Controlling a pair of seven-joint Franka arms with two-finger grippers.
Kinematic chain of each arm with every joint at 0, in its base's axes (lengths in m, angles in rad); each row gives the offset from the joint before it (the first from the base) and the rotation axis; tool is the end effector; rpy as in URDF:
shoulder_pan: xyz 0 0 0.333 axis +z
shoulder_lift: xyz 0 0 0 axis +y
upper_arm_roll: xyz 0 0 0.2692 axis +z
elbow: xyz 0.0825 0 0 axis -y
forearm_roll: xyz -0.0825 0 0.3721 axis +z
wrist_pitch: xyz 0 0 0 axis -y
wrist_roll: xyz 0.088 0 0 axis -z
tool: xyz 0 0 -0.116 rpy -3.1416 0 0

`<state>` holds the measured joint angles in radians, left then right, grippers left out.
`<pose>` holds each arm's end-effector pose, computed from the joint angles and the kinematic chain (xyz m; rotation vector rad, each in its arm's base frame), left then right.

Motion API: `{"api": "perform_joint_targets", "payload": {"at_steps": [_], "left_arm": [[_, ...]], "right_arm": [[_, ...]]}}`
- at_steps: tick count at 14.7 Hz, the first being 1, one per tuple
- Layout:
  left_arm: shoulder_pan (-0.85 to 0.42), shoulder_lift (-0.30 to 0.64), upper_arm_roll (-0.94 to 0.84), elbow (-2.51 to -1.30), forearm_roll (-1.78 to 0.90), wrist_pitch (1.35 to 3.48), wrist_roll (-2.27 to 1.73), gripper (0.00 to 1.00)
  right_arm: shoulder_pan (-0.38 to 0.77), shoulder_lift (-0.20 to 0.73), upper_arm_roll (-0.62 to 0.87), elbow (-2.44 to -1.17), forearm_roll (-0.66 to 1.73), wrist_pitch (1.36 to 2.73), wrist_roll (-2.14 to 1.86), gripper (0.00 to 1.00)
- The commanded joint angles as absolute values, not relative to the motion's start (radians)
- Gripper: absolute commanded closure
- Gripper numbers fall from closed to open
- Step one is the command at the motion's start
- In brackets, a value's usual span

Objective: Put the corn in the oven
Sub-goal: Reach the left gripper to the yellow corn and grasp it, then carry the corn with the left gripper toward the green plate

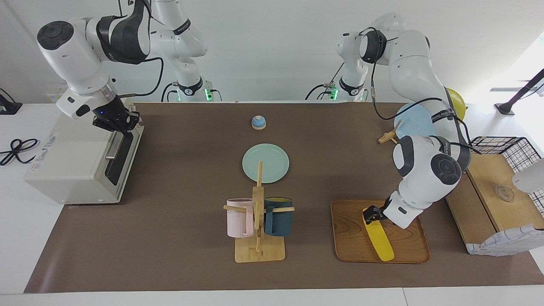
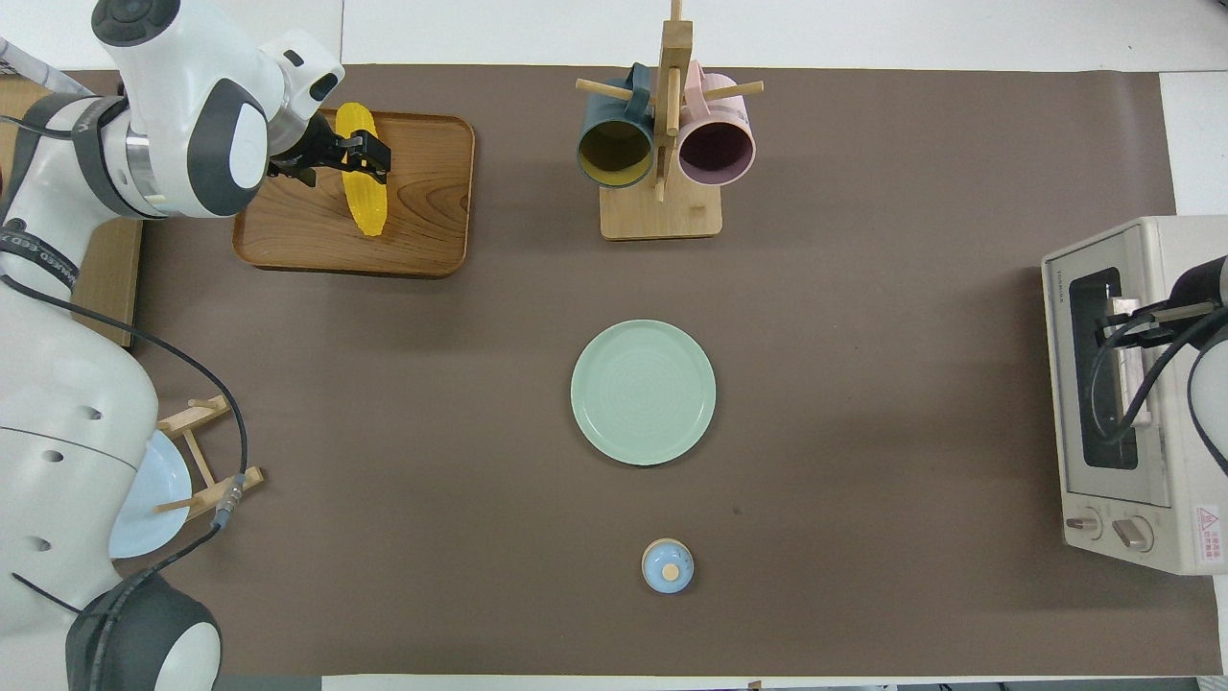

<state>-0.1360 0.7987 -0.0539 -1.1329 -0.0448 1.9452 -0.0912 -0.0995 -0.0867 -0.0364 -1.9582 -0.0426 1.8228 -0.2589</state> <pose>0.7057 -0.1288 0.2935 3.0583 -0.1010 0.0050 0.5156 -0.0747 0.4568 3.1058 0.2097 -0.0859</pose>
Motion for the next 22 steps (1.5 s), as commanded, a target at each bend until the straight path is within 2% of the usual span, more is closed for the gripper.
{"api": "perform_joint_targets", "payload": {"at_steps": [1, 7, 8, 12, 13, 16, 18, 20, 22], "left_arm": [[-0.144, 0.882, -0.031, -1.019, -0.057, 1.954, -0.11, 0.0], [-0.153, 0.907, -0.026, -1.011, -0.057, 2.011, -0.11, 0.0], [-0.152, 0.907, -0.025, -1.011, -0.057, 2.02, -0.11, 0.07], [-0.153, 0.907, -0.021, -1.011, -0.057, 2.023, -0.113, 0.85], [-0.152, 0.907, -0.021, -1.011, -0.057, 2.022, -0.114, 1.0], [-0.15, 0.897, -0.02, -1.012, -0.058, 2.003, -0.115, 1.0], [-0.144, 0.856, -0.026, -1.014, -0.06, 1.91, -0.117, 1.0], [-0.159, 0.749, -0.026, -1.064, -0.081, 1.862, -0.165, 1.0], [-0.182, 0.614, -0.031, -1.188, -0.084, 1.852, -0.222, 1.0]], "right_arm": [[-0.114, -0.137, -0.031, -2.048, -0.093, 1.868, -0.29, 1.0], [-0.162, -0.153, -0.031, -2.109, -0.13, 1.925, -0.382, 1.0], [-0.169, -0.153, -0.031, -2.118, -0.13, 1.928, -0.382, 1.0], [-0.169, -0.152, -0.031, -2.126, -0.13, 1.925, -0.382, 1.0], [-0.169, -0.152, -0.031, -2.128, -0.13, 1.925, -0.377, 1.0], [-0.167, -0.147, -0.029, -2.143, -0.123, 1.925, -0.359, 1.0], [-0.155, -0.143, -0.029, -2.146, -0.114, 1.925, -0.313, 1.0], [-0.131, -0.141, -0.028, -2.155, -0.112, 1.925, -0.269, 1.0], [-0.112, -0.132, -0.028, -2.16, -0.109, 1.927, -0.244, 1.0]]}}
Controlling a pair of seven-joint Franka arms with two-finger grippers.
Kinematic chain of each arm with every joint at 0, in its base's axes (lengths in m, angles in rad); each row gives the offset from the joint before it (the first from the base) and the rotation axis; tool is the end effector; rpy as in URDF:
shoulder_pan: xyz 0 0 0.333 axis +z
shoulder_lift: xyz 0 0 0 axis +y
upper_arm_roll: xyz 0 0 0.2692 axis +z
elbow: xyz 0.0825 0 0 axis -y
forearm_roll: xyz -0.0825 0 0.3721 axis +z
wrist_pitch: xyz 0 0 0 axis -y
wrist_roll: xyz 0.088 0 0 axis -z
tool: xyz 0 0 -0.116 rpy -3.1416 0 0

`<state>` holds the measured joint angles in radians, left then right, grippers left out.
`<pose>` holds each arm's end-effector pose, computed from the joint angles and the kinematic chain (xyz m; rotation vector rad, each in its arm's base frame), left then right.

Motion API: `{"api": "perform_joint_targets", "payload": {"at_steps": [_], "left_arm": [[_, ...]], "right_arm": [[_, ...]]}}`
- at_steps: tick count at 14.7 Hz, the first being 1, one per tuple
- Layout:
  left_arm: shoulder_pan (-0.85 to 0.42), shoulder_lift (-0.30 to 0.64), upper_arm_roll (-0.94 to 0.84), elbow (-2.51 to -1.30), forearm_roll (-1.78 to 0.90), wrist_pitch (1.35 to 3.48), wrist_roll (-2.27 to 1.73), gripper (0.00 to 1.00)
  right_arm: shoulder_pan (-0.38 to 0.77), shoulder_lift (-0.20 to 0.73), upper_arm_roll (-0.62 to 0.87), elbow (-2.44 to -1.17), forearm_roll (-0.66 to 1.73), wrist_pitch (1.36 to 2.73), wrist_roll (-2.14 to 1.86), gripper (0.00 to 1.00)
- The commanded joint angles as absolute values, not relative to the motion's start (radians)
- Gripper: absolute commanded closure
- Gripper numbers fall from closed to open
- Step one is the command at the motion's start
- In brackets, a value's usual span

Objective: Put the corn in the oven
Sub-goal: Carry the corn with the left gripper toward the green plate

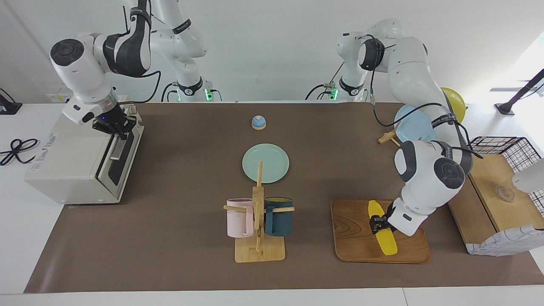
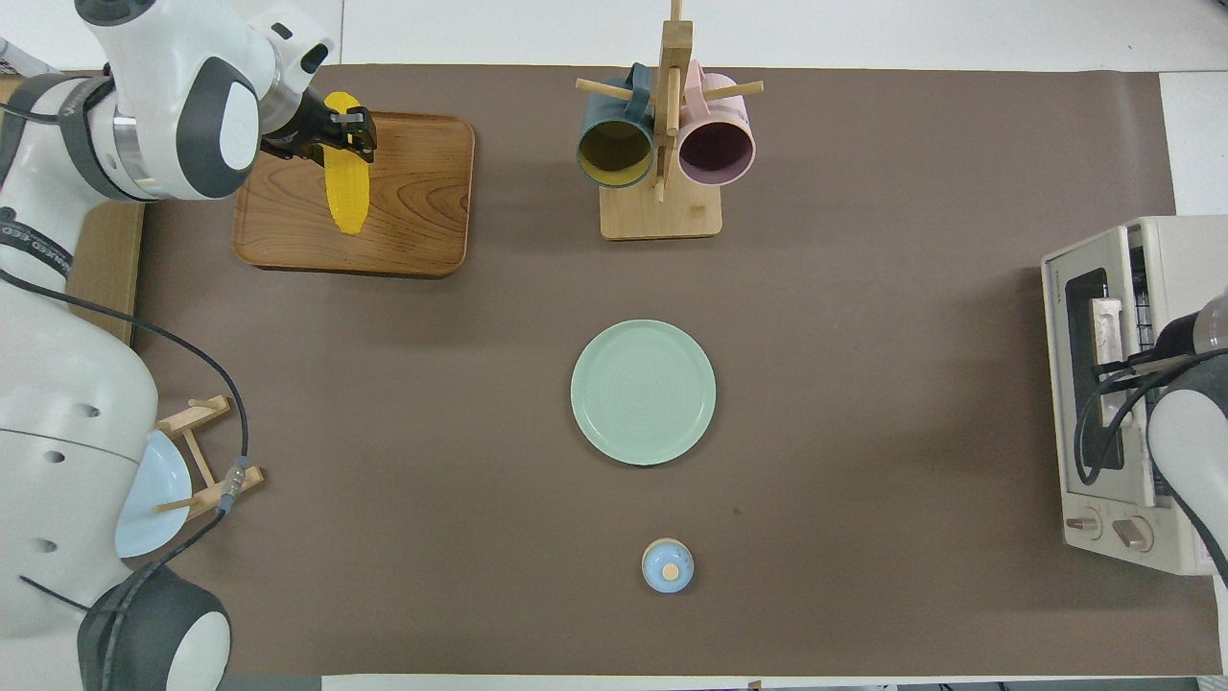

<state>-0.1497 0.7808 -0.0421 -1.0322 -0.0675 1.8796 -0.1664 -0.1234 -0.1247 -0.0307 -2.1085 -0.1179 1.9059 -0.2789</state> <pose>0.7121 -0.1346 0.3478 3.0360 0.0093 0.0752 0.4938 -0.0865 0.4145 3.0403 0.2565 -0.1508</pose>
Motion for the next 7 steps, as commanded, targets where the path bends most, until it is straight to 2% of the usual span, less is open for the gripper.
{"api": "perform_joint_targets", "payload": {"at_steps": [1, 4, 7], "left_arm": [[-0.19, 0.53, -0.034, -1.272, -0.086, 1.847, -0.224, 1.0], [-0.236, 0.337, -0.037, -1.498, -0.115, 1.855, -0.265, 1.0], [-0.362, 0.214, -0.037, -1.67, -0.115, 1.877, -0.411, 1.0]], "right_arm": [[-0.098, -0.126, -0.026, -2.16, -0.103, 1.931, -0.232, 1.0], [-0.071, -0.1, -0.028, -2.16, -0.084, 1.985, -0.215, 1.0], [-0.048, -0.06, -0.026, -2.163, -0.077, 2.04, -0.181, 1.0]]}}
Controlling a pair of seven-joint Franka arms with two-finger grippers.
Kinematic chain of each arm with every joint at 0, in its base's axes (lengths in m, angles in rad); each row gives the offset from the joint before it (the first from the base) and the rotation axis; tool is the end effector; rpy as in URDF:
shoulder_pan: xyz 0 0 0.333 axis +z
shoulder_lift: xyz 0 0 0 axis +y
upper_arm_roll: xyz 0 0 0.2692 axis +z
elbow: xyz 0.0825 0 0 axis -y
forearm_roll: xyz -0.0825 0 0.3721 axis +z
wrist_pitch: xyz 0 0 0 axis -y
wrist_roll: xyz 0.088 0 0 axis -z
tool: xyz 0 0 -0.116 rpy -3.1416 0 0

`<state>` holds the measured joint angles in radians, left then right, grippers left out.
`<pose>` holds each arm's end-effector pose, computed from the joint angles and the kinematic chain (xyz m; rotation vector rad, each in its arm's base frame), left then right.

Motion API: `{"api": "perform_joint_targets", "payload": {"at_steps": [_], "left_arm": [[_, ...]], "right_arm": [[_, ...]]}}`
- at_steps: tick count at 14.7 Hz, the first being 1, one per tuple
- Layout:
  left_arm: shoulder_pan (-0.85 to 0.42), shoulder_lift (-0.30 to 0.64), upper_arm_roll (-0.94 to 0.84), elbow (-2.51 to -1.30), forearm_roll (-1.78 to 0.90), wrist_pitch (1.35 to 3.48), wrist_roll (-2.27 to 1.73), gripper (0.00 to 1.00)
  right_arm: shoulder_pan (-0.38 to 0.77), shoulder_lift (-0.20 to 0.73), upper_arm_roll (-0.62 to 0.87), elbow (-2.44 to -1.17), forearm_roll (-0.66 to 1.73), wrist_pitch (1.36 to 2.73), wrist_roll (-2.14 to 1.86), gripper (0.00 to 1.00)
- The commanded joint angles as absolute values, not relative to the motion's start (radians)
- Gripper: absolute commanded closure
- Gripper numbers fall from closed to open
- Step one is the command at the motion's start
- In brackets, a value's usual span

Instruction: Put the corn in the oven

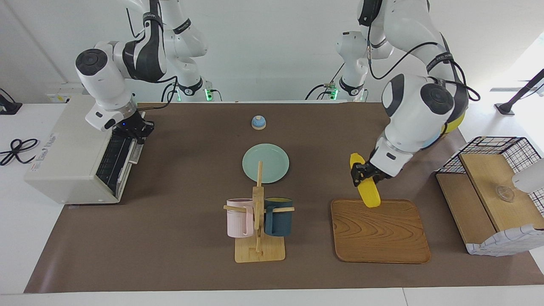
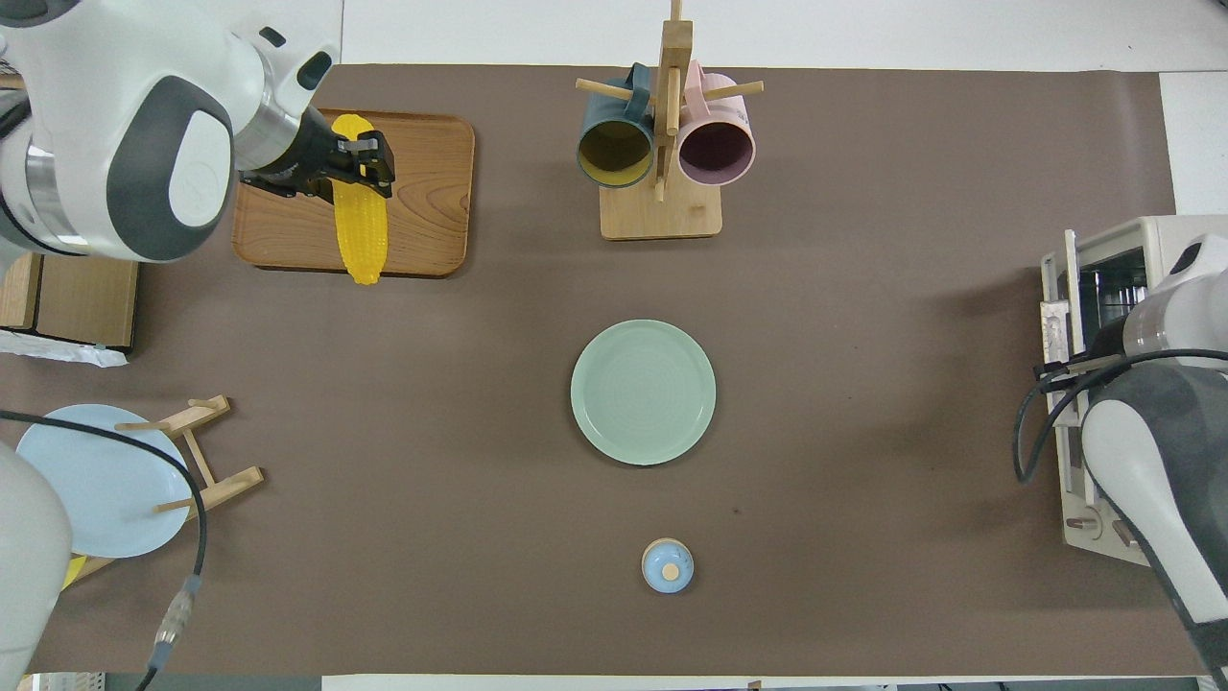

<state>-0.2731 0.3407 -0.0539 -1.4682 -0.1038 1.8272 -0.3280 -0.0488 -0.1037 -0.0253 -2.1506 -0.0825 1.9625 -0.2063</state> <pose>0.6034 -0.2104 0.4381 3.0228 0.0449 -0.0310 0.4989 -0.0432 0.3893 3.0677 0.2570 -0.1442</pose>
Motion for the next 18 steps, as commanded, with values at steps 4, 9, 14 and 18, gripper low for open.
{"api": "perform_joint_targets", "payload": {"at_steps": [4, 9, 14, 18], "left_arm": [[-0.572, 0.121, -0.037, -1.885, -0.115, 2.113, -0.679, 1.0], [-0.754, 0.156, -0.035, -1.993, -0.115, 2.405, -0.831, 1.0], [-0.816, 0.268, -0.032, -1.993, -0.107, 2.519, -0.813, 1.0], [-0.816, 0.316, -0.032, -1.993, -0.104, 2.572, -0.782, 1.0]], "right_arm": [[-0.028, -0.009, -0.023, -2.178, -0.06, 2.117, -0.163, 1.0], [0.055, 0.026, -0.021, -2.236, -0.044, 2.249, -0.077, 1.0], [0.084, 0.014, -0.021, -2.287, -0.044, 2.293, -0.025, 1.0], [0.103, 0.014, -0.017, -2.28, -0.043, 2.283, -0.02, 1.0]]}}
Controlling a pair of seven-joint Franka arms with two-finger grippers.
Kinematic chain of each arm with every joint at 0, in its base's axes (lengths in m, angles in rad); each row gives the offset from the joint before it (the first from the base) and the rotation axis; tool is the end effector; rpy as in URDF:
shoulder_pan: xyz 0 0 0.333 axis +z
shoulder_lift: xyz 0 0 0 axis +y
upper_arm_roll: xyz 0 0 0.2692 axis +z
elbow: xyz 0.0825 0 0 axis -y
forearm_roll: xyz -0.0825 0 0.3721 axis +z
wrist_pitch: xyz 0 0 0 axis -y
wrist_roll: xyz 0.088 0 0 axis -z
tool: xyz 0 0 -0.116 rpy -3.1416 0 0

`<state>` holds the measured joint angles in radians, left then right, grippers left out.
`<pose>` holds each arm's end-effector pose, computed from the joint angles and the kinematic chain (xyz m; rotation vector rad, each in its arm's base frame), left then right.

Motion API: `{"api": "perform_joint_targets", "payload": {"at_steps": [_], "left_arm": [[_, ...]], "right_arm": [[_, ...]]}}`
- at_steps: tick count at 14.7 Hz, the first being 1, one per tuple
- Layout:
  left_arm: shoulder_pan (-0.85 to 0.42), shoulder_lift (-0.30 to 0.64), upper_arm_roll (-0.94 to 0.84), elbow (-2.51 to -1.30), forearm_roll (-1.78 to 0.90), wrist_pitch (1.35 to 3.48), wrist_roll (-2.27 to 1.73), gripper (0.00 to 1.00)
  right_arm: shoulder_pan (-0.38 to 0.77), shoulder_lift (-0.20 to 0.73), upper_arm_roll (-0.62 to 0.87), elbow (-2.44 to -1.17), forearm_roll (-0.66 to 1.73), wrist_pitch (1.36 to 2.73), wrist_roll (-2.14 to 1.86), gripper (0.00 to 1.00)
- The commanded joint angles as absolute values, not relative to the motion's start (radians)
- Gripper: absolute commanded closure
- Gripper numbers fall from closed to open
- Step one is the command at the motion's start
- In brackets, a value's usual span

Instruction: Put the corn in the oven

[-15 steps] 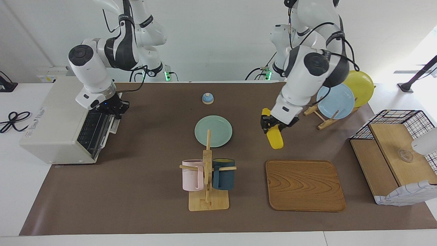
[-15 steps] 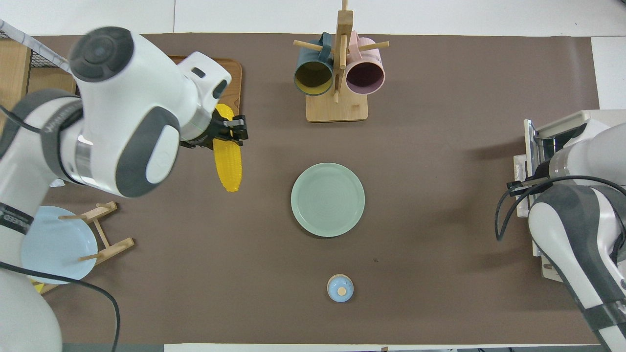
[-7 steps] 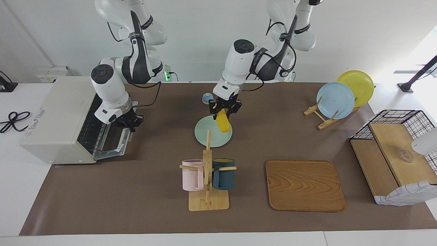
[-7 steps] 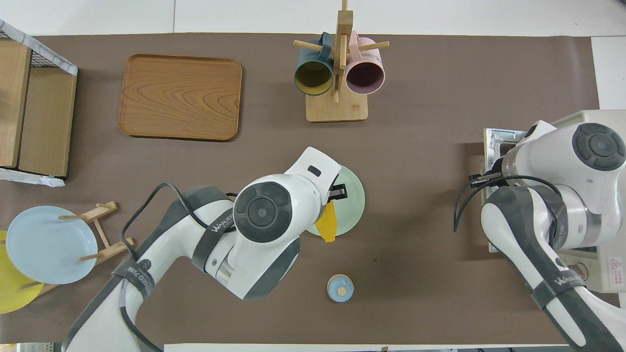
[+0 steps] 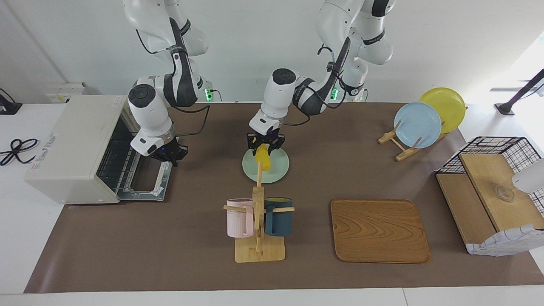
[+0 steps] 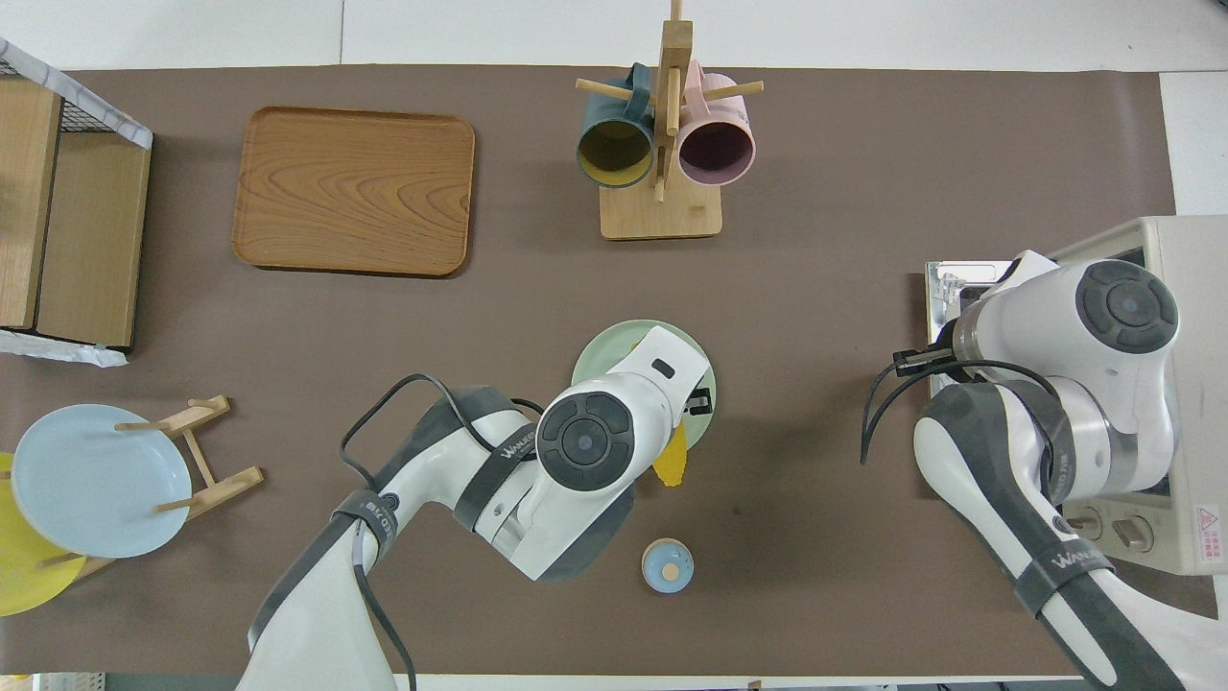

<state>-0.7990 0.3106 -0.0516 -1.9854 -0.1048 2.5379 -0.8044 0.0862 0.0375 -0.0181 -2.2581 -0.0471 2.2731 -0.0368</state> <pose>0.4016 -0.4555 0.2877 2.9021 0.0541 0.1472 0.5101 0.0333 0.2961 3.0976 0.2106 -0.0340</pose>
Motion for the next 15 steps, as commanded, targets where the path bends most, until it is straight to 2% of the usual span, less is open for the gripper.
{"api": "perform_joint_targets", "payload": {"at_steps": [1, 4, 5, 6, 7, 9, 10, 12, 13, 15], "left_arm": [[-0.815, 0.319, -0.032, -1.993, -0.103, 2.572, -0.781, 1.0], [-0.816, 0.321, -0.032, -2.008, -0.103, 2.576, -0.752, 1.0], [-0.816, 0.321, -0.032, -2.009, -0.103, 2.576, -0.752, 1.0], [-0.815, 0.321, -0.032, -2.011, -0.103, 2.576, -0.749, 1.0], [-0.807, 0.321, -0.034, -2.011, -0.103, 2.576, -0.732, 1.0], [-0.798, 0.321, -0.034, -2.011, -0.103, 2.577, -0.684, 1.0], [-0.798, 0.321, -0.032, -2.013, -0.103, 2.576, -0.683, 0.93], [-0.798, 0.321, -0.034, -2.016, -0.104, 2.573, -0.692, 0.24], [-0.798, 0.321, -0.032, -2.016, -0.104, 2.568, -0.693, 0.08], [-0.796, 0.315, -0.032, -2.014, -0.104, 2.559, -0.69, 0.0]], "right_arm": [[0.119, 0.012, -0.017, -2.279, -0.043, 2.283, -0.011, 1.0], [0.129, 0.012, -0.017, -2.279, -0.043, 2.278, 0.04, 1.0], [0.129, 0.012, -0.017, -2.276, -0.043, 2.27, 0.041, 0.82], [0.129, 0.012, -0.017, -2.269, -0.043, 2.254, 0.04, 0.21], [0.129, 0.012, -0.017, -2.261, -0.043, 2.231, 0.038, 0.0], [0.132, 0.012, -0.015, -2.257, -0.044, 2.218, 0.038, 0.0], [0.152, 0.012, -0.014, -2.255, -0.043, 2.217, 0.038, 0.0], [0.17, 0.012, -0.008, -2.247, -0.043, 2.21, 0.064, 0.0], [0.175, 0.017, -0.008, -2.232, -0.043, 2.209, 0.075, 0.0], [0.182, 0.021, 0.001, -2.211, -0.043, 2.186, 0.077, 0.0]]}}
